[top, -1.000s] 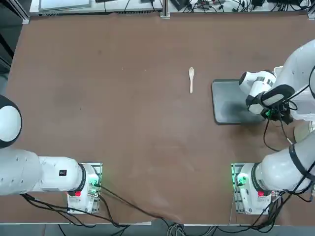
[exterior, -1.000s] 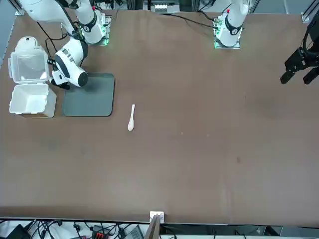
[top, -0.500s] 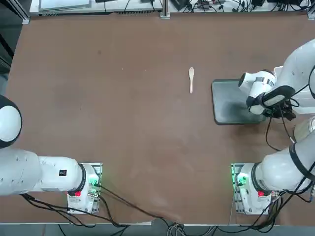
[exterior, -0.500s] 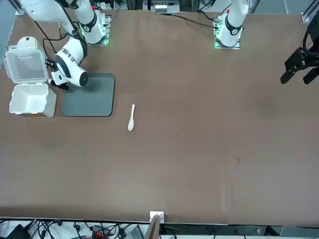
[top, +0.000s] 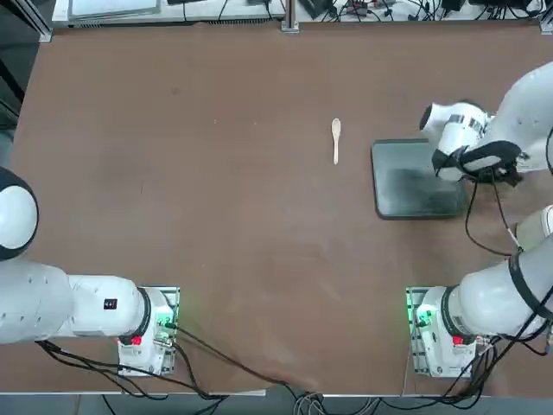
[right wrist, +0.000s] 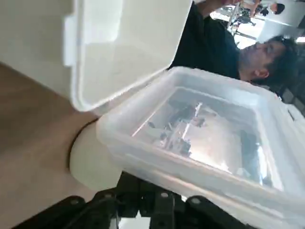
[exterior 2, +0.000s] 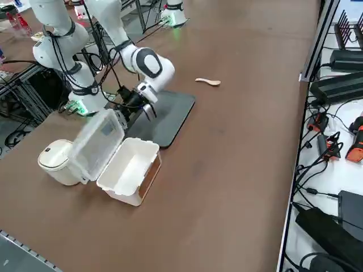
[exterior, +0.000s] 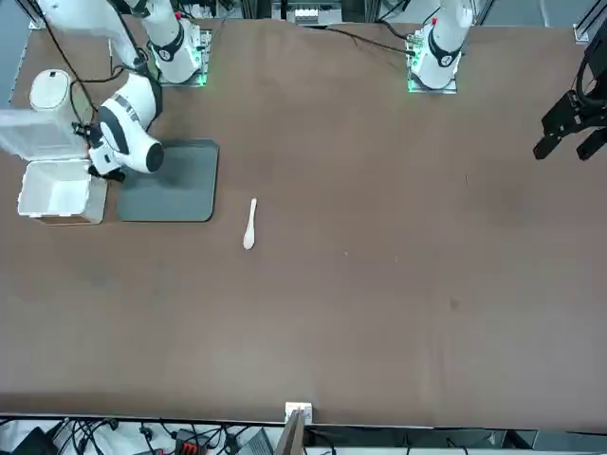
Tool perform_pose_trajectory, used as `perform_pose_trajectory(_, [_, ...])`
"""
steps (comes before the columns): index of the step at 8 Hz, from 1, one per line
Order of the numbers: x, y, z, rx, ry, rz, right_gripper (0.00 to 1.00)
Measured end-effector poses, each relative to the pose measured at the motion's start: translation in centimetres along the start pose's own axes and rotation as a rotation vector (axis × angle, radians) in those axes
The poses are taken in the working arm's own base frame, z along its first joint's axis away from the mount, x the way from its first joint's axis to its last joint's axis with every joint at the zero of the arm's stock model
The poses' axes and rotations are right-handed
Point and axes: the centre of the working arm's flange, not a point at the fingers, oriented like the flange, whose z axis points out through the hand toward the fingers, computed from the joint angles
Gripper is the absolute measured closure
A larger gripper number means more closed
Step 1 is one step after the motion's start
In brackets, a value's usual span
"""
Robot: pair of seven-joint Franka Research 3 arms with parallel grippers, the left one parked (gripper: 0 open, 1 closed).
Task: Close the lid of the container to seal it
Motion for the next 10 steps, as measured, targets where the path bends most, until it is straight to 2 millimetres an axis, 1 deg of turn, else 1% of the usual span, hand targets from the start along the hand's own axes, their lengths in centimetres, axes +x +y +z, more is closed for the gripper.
perform_pose_trajectory(1, [0.6, 1.5, -0.7, 0.006, 0.011, -0.017, 0.98])
perform_pose_trajectory(2, [1.0, 3.3, -1.0, -0.004, 0.003, -0.032, 0.98])
perform_pose_trajectory(3, [1.5, 5.5, -1.3, -0.003, -0.004, -0.046, 0.98])
perform_pose_trajectory(5, [2.6, 11.0, -2.6, 0.049, 0.004, -0.095, 0.98])
perform_pose_trajectory(7, [3.3, 16.9, -3.6, 0.223, -0.006, -0.129, 0.98])
perform_pose_trajectory(9, [4.1, 23.4, -4.2, 0.466, 0.010, -0.095, 0.98])
perform_pose_trajectory(10, [4.2, 26.4, -4.4, 0.576, 0.032, -0.060, 0.98])
